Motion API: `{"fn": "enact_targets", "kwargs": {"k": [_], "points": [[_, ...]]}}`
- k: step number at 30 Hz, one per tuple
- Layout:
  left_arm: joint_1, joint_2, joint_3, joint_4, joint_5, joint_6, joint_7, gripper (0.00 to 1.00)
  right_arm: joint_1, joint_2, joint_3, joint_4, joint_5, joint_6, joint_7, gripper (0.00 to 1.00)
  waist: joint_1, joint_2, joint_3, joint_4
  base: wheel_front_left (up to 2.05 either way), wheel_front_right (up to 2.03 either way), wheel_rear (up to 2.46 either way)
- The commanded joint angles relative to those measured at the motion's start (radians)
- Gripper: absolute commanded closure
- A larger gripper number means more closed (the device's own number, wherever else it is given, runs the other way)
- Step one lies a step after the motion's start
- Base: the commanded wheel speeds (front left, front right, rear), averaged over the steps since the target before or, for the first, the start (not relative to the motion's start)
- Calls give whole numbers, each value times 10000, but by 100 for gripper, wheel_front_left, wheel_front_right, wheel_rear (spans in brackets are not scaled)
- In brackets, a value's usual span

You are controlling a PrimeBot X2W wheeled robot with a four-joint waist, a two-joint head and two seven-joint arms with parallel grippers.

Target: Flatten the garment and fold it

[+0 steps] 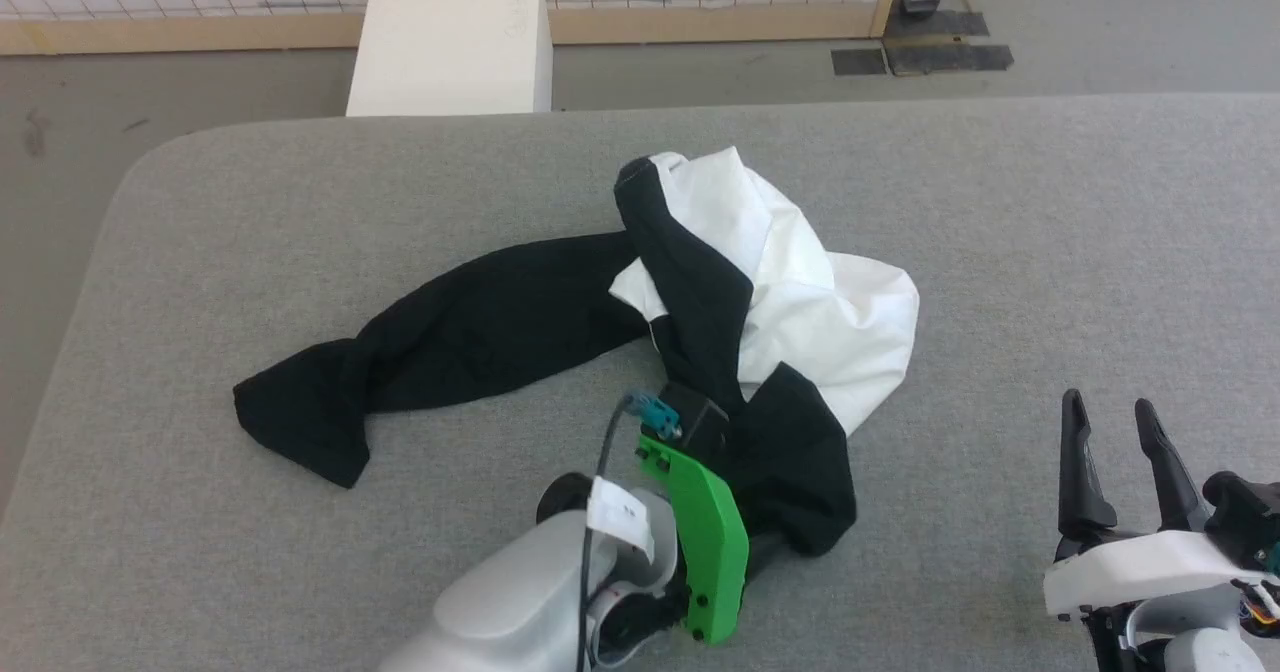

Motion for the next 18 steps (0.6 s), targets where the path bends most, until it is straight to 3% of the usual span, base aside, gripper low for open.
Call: {"fn": "enact_targets", "kwargs": {"k": [1, 8, 18], "points": [[-100, 3, 220, -186, -183, -48, -25, 0, 91, -10, 19, 44, 80, -15, -58, 0, 0, -1, -162, 92, 0, 0, 0], [-437, 418, 1864, -1570, -1098, 417, -757, 0, 257, -10, 16, 110, 115, -15, -59, 0, 0, -1, -717, 262, 0, 0, 0], [74, 2244, 4324, -2605, -520, 1906, -3790, 0, 530, -10, 45, 28, 204, -15, -59, 0, 0, -1, -1375, 649, 0, 0, 0]]}}
